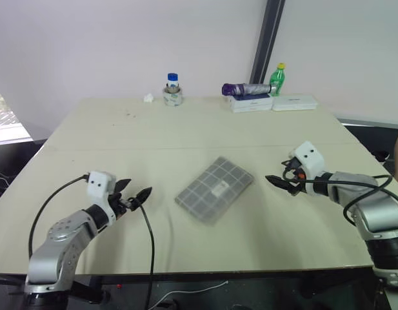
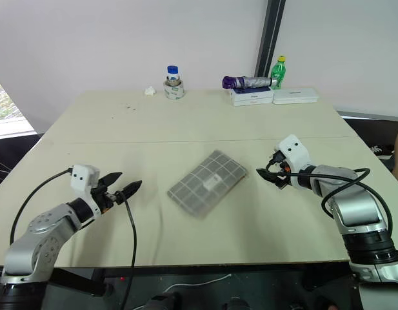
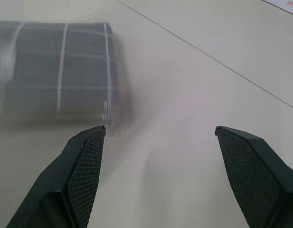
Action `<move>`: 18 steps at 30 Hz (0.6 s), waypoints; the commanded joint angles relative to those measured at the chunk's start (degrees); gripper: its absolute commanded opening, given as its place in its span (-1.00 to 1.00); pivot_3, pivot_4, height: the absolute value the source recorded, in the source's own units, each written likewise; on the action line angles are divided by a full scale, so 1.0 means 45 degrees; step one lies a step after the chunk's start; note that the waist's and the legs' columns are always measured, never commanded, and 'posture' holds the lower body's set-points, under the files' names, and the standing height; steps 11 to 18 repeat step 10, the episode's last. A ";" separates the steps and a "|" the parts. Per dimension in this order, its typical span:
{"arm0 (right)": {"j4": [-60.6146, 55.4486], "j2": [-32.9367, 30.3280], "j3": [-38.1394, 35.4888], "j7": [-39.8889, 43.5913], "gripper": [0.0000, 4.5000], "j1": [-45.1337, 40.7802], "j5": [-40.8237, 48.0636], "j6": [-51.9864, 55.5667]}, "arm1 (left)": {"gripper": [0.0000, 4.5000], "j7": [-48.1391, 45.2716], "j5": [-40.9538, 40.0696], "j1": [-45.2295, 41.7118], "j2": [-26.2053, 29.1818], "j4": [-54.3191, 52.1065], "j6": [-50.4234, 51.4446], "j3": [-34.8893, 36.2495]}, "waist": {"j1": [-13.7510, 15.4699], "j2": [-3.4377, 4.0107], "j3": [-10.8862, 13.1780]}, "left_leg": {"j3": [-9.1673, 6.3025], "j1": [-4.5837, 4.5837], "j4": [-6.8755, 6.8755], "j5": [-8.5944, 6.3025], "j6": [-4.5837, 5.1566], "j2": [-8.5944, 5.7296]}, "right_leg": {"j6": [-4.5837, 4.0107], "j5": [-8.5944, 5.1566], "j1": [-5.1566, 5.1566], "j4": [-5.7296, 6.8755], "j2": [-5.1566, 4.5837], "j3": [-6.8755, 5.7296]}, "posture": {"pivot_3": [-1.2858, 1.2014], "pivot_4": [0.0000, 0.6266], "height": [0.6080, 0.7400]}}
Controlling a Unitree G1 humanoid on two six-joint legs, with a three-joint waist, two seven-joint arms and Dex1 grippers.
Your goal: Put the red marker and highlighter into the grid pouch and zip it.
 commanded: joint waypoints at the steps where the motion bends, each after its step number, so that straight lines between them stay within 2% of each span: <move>1: 0.0073 -0.0171 -0.0365 0.0400 0.70 0.0157 0.0059 -0.0617 | 0.93 0.0173 -0.0269 0.0124 0.0250 -0.0458 -0.0107 0.0689 | -0.0011 0.0000 0.0000 | 0.0000 0.0000 -0.0001 0.0000 0.0000 0.0000 | 0.0000 0.0000 -0.0002 0.0000 0.0000 0.0000 | 0.03 -0.52 0.96; 7: 0.0068 0.0028 -0.0628 0.1227 0.70 0.0596 0.0523 -0.1588 | 0.93 0.0197 -0.0324 0.0470 0.0428 -0.0538 -0.0133 0.1014 | -0.0046 0.0000 0.0000 | 0.0003 0.0000 -0.0003 0.0000 0.0000 0.0001 | 0.0000 0.0000 -0.0005 0.0000 0.0003 0.0001 | 0.03 -0.52 0.96; 18: 0.0168 0.0106 -0.0660 0.1195 0.70 0.0690 0.0554 -0.1806 | 0.93 0.0092 -0.0328 0.0692 0.0522 -0.0701 -0.0047 0.0953 | -0.0056 0.0000 0.0000 | 0.0004 0.0002 -0.0005 0.0000 0.0000 0.0003 | 0.0000 0.0000 -0.0005 0.0000 0.0004 0.0002 | 0.03 -0.52 0.96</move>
